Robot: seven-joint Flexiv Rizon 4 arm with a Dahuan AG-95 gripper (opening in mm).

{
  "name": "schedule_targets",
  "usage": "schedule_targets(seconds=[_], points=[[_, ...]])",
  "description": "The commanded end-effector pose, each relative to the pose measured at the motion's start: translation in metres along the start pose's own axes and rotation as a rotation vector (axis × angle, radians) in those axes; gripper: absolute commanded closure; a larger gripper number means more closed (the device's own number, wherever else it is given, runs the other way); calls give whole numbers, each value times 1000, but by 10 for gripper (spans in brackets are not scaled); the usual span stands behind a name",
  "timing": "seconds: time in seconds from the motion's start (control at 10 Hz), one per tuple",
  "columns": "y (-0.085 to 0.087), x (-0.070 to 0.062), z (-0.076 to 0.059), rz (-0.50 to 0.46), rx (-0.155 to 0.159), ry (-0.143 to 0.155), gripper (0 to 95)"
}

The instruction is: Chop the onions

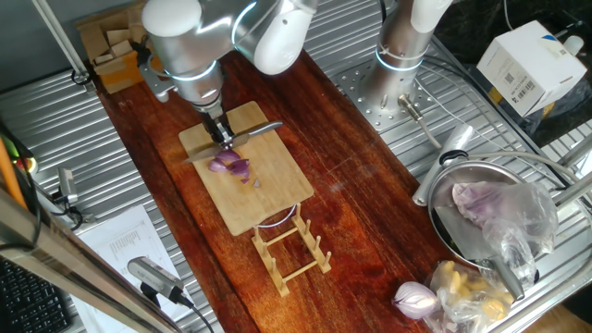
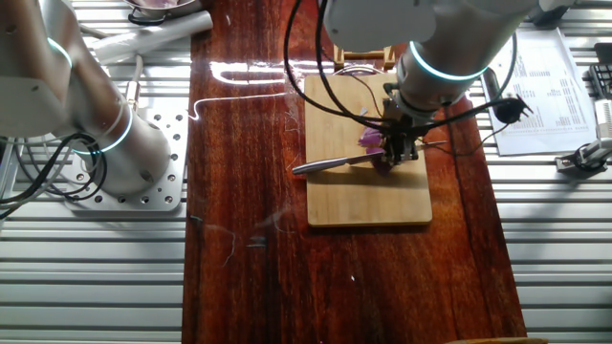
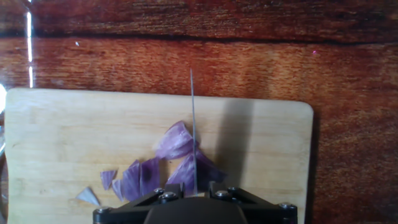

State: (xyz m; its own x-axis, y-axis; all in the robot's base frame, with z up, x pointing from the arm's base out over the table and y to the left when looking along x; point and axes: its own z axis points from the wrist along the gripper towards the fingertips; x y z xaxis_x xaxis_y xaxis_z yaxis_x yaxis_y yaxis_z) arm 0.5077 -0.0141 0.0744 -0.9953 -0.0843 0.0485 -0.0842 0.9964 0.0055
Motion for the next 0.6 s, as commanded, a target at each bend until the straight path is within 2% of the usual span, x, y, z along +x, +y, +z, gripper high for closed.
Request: schedule_targets(seconds=[0.1, 0.4, 0.5, 0.6], points=[[-1, 1, -3, 10, 1, -26, 760], [-1, 1, -5, 9, 2, -40, 760], [-1, 1, -5, 9, 3, -45, 570], [-1, 1, -5, 13, 4, -47, 570]])
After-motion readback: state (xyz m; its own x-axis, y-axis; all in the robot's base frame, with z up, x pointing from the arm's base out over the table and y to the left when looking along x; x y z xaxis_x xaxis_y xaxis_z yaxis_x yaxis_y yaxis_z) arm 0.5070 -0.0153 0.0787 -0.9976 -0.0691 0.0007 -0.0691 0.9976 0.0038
